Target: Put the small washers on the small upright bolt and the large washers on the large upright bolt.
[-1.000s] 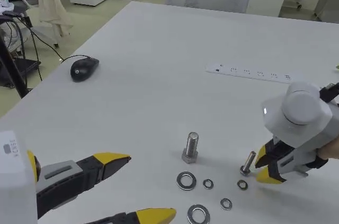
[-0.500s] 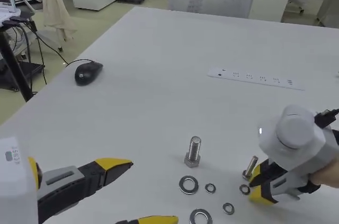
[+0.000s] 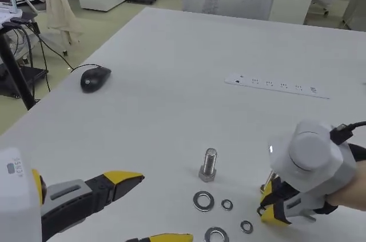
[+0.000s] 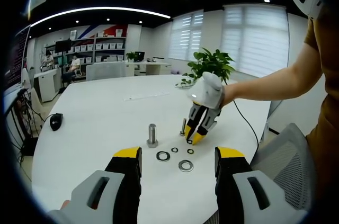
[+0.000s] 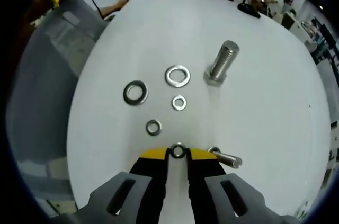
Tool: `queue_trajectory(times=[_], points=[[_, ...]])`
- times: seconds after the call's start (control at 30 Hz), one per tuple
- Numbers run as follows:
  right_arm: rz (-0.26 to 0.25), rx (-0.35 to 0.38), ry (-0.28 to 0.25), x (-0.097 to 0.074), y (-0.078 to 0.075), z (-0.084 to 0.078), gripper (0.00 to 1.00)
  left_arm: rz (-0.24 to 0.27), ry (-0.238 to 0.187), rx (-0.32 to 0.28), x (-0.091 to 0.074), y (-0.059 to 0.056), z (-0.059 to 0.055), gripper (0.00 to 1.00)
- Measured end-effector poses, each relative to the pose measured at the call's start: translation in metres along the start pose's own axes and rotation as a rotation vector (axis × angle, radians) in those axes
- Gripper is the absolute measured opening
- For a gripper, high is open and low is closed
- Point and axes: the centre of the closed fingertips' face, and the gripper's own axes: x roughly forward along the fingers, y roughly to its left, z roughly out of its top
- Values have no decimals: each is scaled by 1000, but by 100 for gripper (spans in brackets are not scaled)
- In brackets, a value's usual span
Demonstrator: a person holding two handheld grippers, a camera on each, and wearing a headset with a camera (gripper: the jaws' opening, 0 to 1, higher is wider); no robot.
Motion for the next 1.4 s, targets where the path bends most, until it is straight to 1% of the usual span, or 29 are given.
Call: queue_trajectory(times=[0.13,0.23,0.3,0.47,0.57,0.73,0.83,0.87,0.97,1.03,1.13,1.2,1.23,1.27,1.33,1.4], points=[[5,-23,9,0,2,-2,15,6,-1,-2,-2,1,-1,55],[4,-31,7,0,2,-2,15,10,-1,-5,-3,2,-1,55],[4,-61,6,0,3,-2,15,10,1,-5,-2,1,-2,55],[-1,-88,7,0,3,-2,15,10,0,-3,-2,1,-2,54],[1,-87,1,0,2,-2,15,11,0,-4,-2,1,-2,54],[9,-58,-10,0,1,-2,14,15,-1,-6,-3,2,-3,54],[13,-62,-16,1,2,-2,15,14,2,-6,-3,2,-4,54],[28,-37,-19,1,3,-2,15,14,1,-6,-2,2,-4,54],[23,-70,-15,1,3,-2,15,15,1,-6,-2,2,-4,54],[24,-68,-14,1,3,-2,16,18,-1,-7,-2,3,-3,54],[47,-67,-13,1,7,-2,20,20,-2,-6,-2,4,-3,54],[36,-81,-8,1,6,-2,19,22,0,-5,-3,4,-3,54],[28,-106,-13,1,6,0,17,23,0,-5,-3,4,-3,54],[32,-106,-15,1,8,0,16,23,-1,-8,-3,4,-3,54],[33,-85,-22,1,6,-1,16,23,-2,-7,-2,4,-3,54],[37,-95,-22,1,6,0,16,19,2,-7,-2,3,-4,54]])
